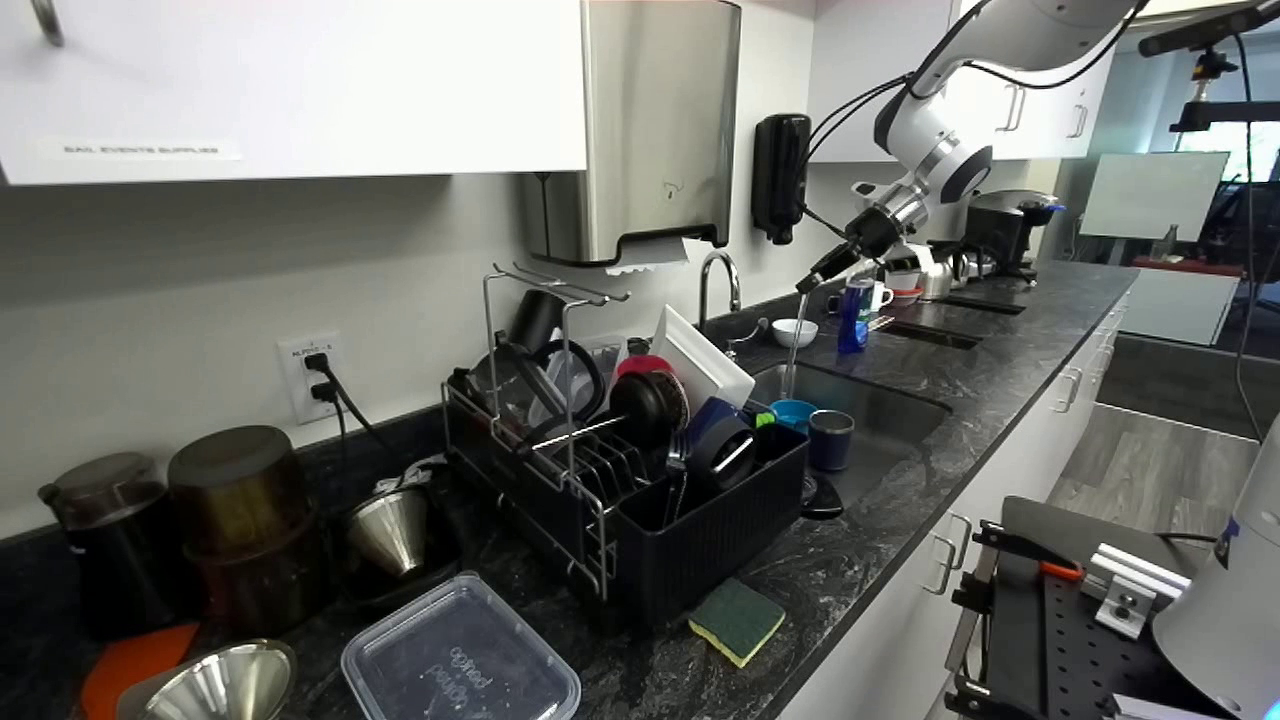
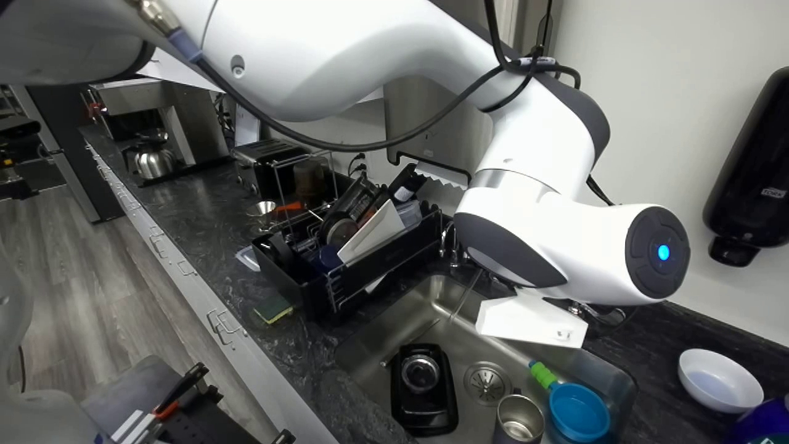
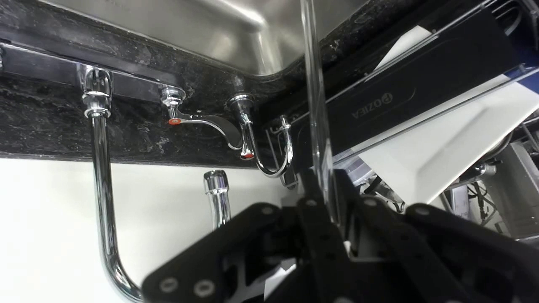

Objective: Take the straw from the dish rack and put it in the mug in the sink

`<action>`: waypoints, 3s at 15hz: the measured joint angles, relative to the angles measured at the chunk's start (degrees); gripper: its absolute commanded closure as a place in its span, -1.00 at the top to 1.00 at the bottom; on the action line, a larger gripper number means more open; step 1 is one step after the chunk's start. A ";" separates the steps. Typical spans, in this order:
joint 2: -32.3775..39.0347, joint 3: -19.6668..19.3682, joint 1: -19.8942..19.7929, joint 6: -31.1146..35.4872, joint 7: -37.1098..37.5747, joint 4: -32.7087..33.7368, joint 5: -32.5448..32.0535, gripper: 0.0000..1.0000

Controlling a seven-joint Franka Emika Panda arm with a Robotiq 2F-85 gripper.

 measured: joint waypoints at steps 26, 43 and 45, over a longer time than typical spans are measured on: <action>9.37 0.95 -2.66 8.05 12.33 7.38 3.22 -0.94; 10.18 2.28 -4.18 24.71 13.51 6.23 5.50 -0.94; 10.18 2.74 -4.17 25.74 13.51 5.62 5.50 -0.94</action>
